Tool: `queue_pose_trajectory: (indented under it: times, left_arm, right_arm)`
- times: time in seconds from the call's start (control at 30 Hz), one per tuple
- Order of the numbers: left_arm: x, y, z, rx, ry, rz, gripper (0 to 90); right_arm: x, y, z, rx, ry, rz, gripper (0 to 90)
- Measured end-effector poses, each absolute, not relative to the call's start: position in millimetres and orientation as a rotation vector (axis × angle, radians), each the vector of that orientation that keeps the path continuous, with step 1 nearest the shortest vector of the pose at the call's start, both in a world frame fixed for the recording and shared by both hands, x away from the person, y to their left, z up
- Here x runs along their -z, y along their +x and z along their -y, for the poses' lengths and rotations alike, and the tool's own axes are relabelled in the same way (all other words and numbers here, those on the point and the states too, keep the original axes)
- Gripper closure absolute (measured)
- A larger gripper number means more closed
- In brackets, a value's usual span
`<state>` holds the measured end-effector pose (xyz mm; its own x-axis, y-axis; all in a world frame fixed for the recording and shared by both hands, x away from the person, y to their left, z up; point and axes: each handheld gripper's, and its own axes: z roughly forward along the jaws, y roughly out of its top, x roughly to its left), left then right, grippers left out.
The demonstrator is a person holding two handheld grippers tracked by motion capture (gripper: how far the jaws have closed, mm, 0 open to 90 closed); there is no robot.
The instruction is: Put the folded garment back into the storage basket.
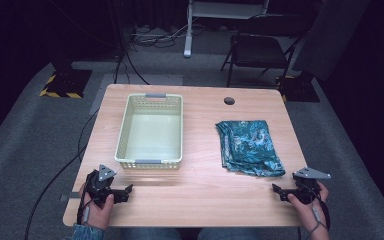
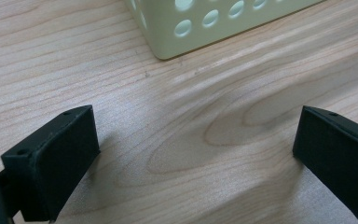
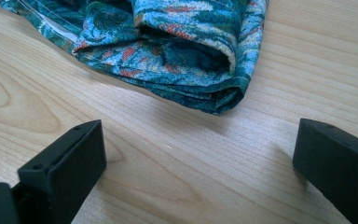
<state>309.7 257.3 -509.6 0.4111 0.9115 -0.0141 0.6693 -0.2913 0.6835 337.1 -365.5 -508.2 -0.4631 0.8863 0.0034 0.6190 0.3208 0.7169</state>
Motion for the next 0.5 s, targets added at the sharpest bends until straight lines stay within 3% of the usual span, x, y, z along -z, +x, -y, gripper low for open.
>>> queue_pose_trajectory:
  times: [0.5]
  left_arm:
    - [509.5, 309.6, -257.2, -0.512, 2.058, -1.337, 0.2]
  right_arm:
    - [508.1, 337.1, 365.2, -0.932, 1.334, -2.201, 3.8]
